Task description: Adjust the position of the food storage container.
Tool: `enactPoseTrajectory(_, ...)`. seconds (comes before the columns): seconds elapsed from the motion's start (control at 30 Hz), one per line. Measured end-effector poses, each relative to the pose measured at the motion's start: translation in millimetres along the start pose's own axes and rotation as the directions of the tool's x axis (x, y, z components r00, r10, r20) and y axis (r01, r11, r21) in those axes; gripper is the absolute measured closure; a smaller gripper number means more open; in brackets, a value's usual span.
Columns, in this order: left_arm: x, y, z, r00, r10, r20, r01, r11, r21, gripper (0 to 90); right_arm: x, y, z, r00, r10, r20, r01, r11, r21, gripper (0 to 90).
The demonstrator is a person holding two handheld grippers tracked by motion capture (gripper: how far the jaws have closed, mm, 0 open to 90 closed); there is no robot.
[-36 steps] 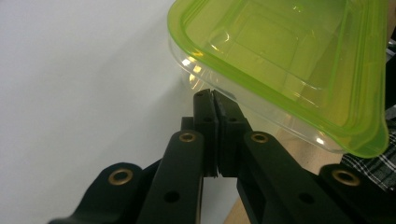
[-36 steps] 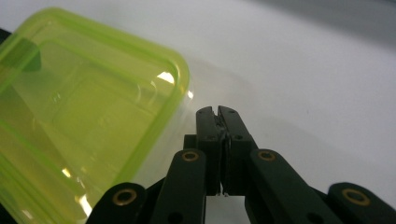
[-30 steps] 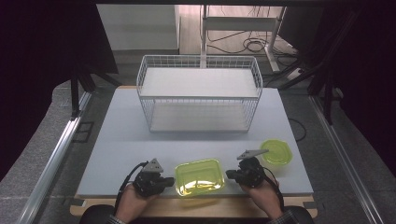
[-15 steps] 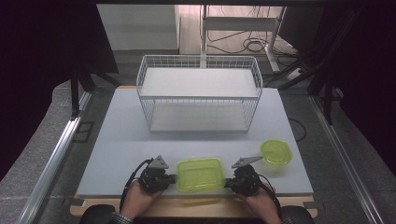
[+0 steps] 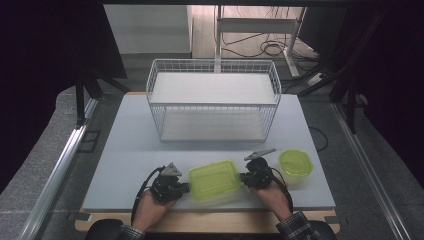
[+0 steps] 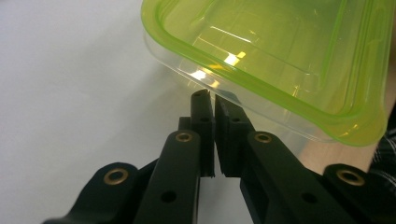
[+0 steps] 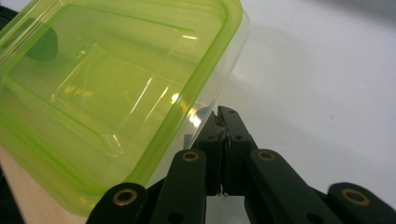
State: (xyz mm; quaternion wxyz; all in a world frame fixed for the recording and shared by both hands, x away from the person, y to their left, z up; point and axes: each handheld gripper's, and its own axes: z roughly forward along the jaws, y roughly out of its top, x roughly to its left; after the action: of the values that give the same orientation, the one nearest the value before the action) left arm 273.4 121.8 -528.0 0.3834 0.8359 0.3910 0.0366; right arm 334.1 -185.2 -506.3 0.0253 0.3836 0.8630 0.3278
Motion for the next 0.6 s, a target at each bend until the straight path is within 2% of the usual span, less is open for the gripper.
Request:
enactPoseTrajectory(0.13, 4.1, -0.5, 0.2, 0.9999, -0.013, -0.007, 0.013, 0.9999, -0.009, 85.8, -6.8, 5.1, 5.8, 0.9998, -0.008, 0.016, 0.008, 1.000, 0.005, 87.6)
enactPoseTrajectory(0.23, 6.1, -2.0, -5.9, 0.9993, -0.012, -0.034, 0.012, 0.9996, -0.025, 82.1, -10.9, 2.2, 3.8, 0.9992, -0.020, 0.035, 0.021, 1.000, -0.008, 86.6)
enactPoseTrajectory(0.3, 7.8, -3.9, -11.9, 0.9978, -0.011, -0.066, 0.009, 0.9992, -0.040, 75.9, -13.0, -0.5, -2.5, 0.9978, -0.025, 0.062, 0.026, 0.999, -0.024, 85.2)
enactPoseTrajectory(0.37, 8.9, -7.0, -18.1, 0.9938, -0.008, -0.111, 0.001, 0.9984, -0.057, 63.3, -14.9, -3.3, -11.6, 0.9966, -0.029, 0.078, 0.033, 0.998, -0.053, 81.7)
enactPoseTrajectory(0.43, 10.3, -10.7, -23.7, 0.9898, -0.001, -0.142, -0.009, 0.9976, -0.069, 45.2, -15.9, -6.1, -21.0, 0.9962, -0.029, 0.082, 0.036, 0.996, -0.084, 74.9)
enactPoseTrajectory(0.47, 10.3, -10.7, -23.7, 0.9898, -0.001, -0.142, -0.009, 0.9976, -0.069, 37.4, -15.9, -6.1, -21.0, 0.9962, -0.029, 0.082, 0.036, 0.996, -0.084, 74.9)
enactPoseTrajectory(0.5, 11.0, -13.1, -26.8, 0.9863, 0.000, -0.165, -0.012, 0.9973, -0.072, 37.4, -16.1, -7.7, -25.5, 0.9960, -0.030, 0.084, 0.038, 0.995, -0.096, 69.8)
enactPoseTrajectory(0.53, 11.4, -16.4, -29.7, 0.9818, 0.005, -0.190, -0.019, 0.9974, -0.069, 21.9, -17.0, -10.2, -31.5, 0.9964, -0.025, 0.081, 0.034, 0.992, -0.122, 57.4)
enactPoseTrajectory(0.57, 11.5, -18.1, -31.0, 0.9781, 0.013, -0.208, -0.027, 0.9973, -0.068, 17.3, -17.3, -11.2, -33.5, 0.9965, -0.022, 0.081, 0.032, 0.991, -0.131, 53.0)
enactPoseTrajectory(0.6, 11.5, -18.1, -31.0, 0.9781, 0.013, -0.208, -0.027, 0.9973, -0.068, 14.5, -17.3, -11.2, -33.5, 0.9965, -0.022, 0.081, 0.032, 0.991, -0.131, 53.0)
